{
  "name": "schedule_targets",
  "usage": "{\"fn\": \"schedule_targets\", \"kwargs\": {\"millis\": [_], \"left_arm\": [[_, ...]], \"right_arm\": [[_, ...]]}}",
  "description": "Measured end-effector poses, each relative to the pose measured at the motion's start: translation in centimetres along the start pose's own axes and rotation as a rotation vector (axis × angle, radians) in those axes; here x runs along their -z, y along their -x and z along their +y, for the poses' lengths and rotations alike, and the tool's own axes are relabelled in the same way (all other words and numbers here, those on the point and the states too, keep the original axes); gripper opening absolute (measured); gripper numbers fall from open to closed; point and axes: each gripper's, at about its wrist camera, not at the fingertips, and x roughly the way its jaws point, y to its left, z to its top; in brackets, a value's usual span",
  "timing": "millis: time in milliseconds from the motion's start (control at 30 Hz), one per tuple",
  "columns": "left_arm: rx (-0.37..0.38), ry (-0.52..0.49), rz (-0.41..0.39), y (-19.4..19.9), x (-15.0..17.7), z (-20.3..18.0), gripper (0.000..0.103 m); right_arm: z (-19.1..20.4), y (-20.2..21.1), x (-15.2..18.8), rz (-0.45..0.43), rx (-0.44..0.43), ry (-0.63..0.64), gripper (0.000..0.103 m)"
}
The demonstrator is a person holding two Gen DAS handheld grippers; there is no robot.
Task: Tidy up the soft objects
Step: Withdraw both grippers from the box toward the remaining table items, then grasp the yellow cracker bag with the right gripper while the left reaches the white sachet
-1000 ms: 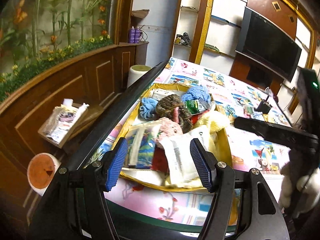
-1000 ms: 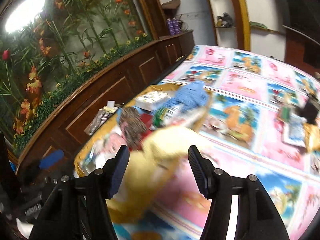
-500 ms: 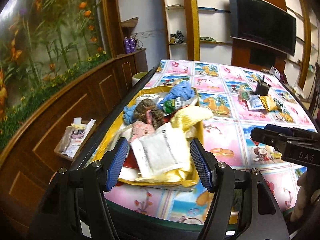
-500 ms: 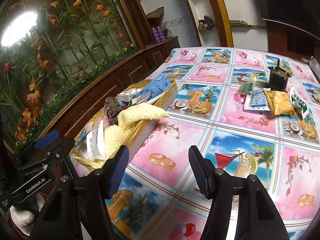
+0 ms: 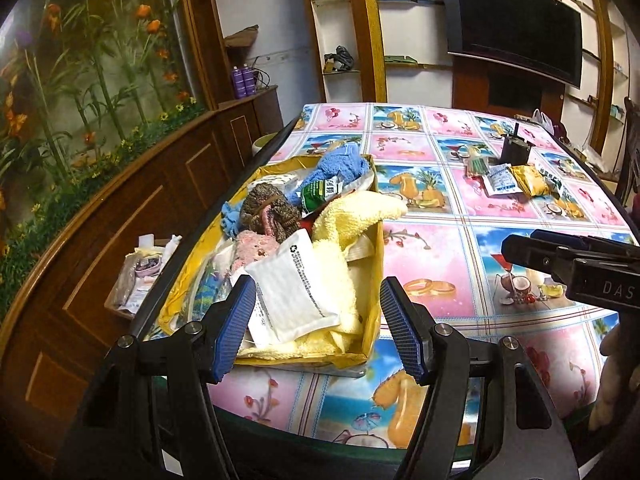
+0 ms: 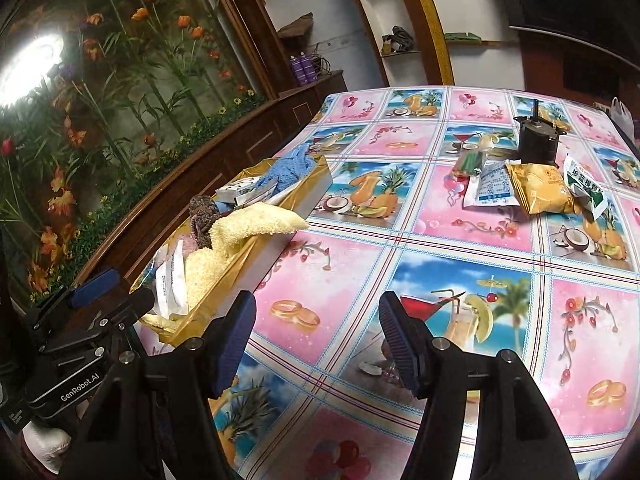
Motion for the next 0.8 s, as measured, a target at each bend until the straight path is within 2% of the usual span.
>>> {"fn": "schedule_targets", "kwargs": {"millis": [200, 300, 433, 600, 667, 800], "left_arm": [[0.156, -0.005, 0.019, 0.0, 0.4, -0.7, 0.065], [0.256, -0.028, 0.011, 0.3, 0.7, -1.7, 0.065], [0.34, -0.063, 0.012, 0.3, 1.2, -3.4, 0.065], [0.371, -0.086, 0.036, -0.4, 1.4, -4.7, 0.065], [0.37, -0.087, 0.045, -0.7, 1.5, -4.9, 0.065], [0.367, -0.071, 0.055, -1.4, 1.6, -4.6, 0.065]], "right_arm": [[-2.4, 1.0, -0.6, -0.007, 0.057, -0.02, 0.064], [-6.2, 2.5, -1.7, -0.041, 0.143, -0.081, 0.064], [-12.7, 4.5, -3.5, -0.093, 0.272, -0.216, 0.064], [-16.8, 3.8, -6.1, -0.108, 0.403, -0.236, 0.064], [-17.3, 2.4, -7.3, -0.09, 0.412, -0.222, 0.064], [-17.9, -1.0, -9.6, -0.045, 0.375, -0.209, 0.064]]}}
